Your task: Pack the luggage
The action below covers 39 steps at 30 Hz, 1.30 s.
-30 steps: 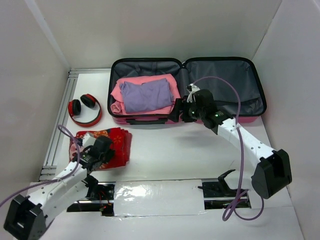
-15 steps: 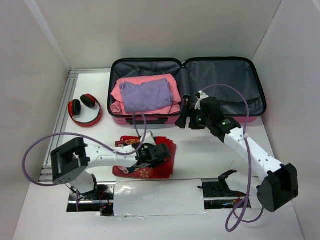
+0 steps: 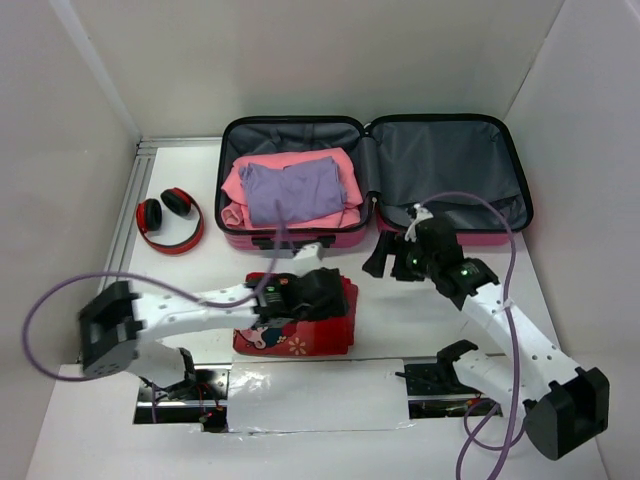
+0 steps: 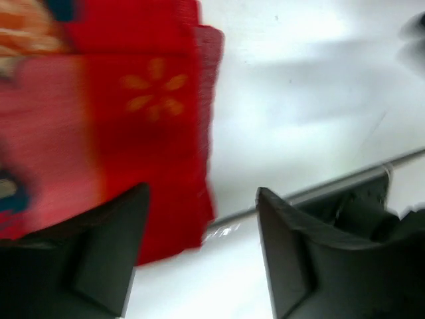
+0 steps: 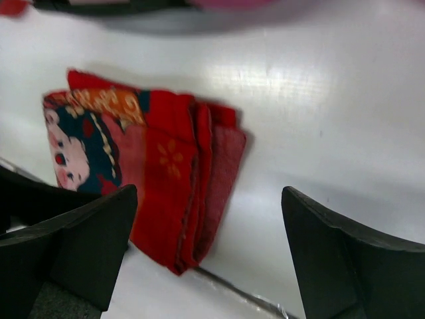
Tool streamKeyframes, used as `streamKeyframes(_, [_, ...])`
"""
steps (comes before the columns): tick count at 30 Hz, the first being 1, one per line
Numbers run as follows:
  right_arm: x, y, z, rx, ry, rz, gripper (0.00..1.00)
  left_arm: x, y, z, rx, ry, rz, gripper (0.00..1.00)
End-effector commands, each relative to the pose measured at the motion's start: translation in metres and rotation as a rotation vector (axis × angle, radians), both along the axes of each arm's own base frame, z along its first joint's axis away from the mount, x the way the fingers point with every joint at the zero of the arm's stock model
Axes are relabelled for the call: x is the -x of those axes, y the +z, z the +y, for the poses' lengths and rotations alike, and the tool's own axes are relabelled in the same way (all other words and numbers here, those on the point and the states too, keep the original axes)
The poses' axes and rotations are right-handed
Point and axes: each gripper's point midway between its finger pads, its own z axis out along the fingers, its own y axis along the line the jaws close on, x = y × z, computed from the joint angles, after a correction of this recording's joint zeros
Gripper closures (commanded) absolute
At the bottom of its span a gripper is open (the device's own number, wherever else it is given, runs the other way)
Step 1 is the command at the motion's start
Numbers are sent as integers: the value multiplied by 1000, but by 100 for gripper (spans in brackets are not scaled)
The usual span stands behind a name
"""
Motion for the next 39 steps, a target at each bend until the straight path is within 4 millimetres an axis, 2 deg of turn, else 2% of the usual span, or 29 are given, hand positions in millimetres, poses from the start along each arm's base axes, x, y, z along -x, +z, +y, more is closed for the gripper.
streamKeyframes(1, [22, -19, 12, -89, 56, 71, 4, -1, 26, 55, -23, -27, -60, 18])
streamKeyframes(2, [29, -34, 13, -85, 62, 103, 4, -3, 29, 70, -24, -1, -60, 17])
streamKeyframes(3, [31, -36, 15, -110, 61, 107, 4, -12, 31, 90, -38, 37, -68, 15])
streamKeyframes(4, [31, -37, 20, -125, 70, 95, 4, -12, 35, 111, -21, 71, -78, 15])
streamKeyframes(5, [35, -39, 26, -138, 89, 100, 4, -12, 32, 128, -35, 104, -70, 15])
streamKeyframes(6, [38, -46, 28, -143, 90, 118, 4, -18, 25, 155, -75, 158, -59, 15])
streamKeyframes(7, [39, -45, 37, -161, 118, 107, 4, -13, 18, 174, -65, 187, -50, 14])
streamKeyframes(10, [40, -53, 50, -157, 155, 114, 4, -11, -2, 210, -74, 255, -36, 11])
streamKeyframes(13, [41, -64, 65, -152, 181, 143, 4, -9, -24, 227, -84, 275, 5, 10])
streamKeyframes(14, [43, -71, 66, -141, 185, 151, 4, -4, -40, 232, -95, 273, 29, 10])
streamKeyframes(16, [46, -81, 73, -125, 197, 176, 4, -2, -59, 233, -73, 254, 69, 10])
streamKeyframes(19, [47, -97, 76, -94, 189, 196, 4, -3, -73, 231, -55, 206, 75, 10])
streamKeyframes(21, [53, -111, 76, -87, 185, 232, 4, -2, -78, 230, -48, 164, 76, 10])
streamKeyframes(23, [51, -114, 83, -96, 200, 216, 4, -2, -83, 224, -22, 138, 66, 14])
streamKeyframes(24, [55, -126, 82, -76, 195, 244, 4, 0, -85, 220, -9, 103, 67, 15])
streamKeyframes(25, [57, -130, 85, -71, 203, 251, 6, 0, -87, 218, 3, 97, 60, 17])
streamKeyframes(27, [59, -140, 88, -66, 206, 268, 8, 6, -99, 218, -2, 81, 79, 25])
streamKeyframes(28, [62, -151, 88, -47, 203, 293, 10, 0, -97, 216, 10, 80, 58, 28])
streamKeyframes(30, [63, -156, 94, -46, 219, 292, 19, 5, -107, 216, -2, 72, 78, 36])
streamKeyframes(31, [68, -164, 95, -30, 231, 311, 22, 2, -105, 212, 6, 62, 63, 46])
streamKeyframes(32, [70, -168, 97, -23, 230, 318, 25, 2, -105, 209, 8, 48, 59, 50])
streamKeyframes(33, [71, -172, 95, -14, 228, 330, 40, 5, -110, 210, -5, 49, 82, 53])
streamKeyframes(34, [75, -176, 96, -5, 237, 340, 48, 7, -111, 206, 0, 36, 89, 64])
streamKeyframes(35, [76, -180, 95, 14, 233, 341, 63, 5, -109, 202, 3, 27, 84, 69])
streamKeyframes(36, [75, -178, 97, 13, 234, 340, 64, 1, -105, 198, 1, 22, 66, 76])
streamKeyframes(37, [76, -179, 96, 34, 229, 344, 87, 3, -110, 200, -28, 27, 74, 99])
streamKeyframes(38, [76, -178, 93, 43, 220, 342, 96, -2, -103, 197, -30, 36, 62, 100])
streamKeyframes(39, [68, -173, 92, 56, 197, 319, 100, -4, -101, 197, -42, 40, 54, 100])
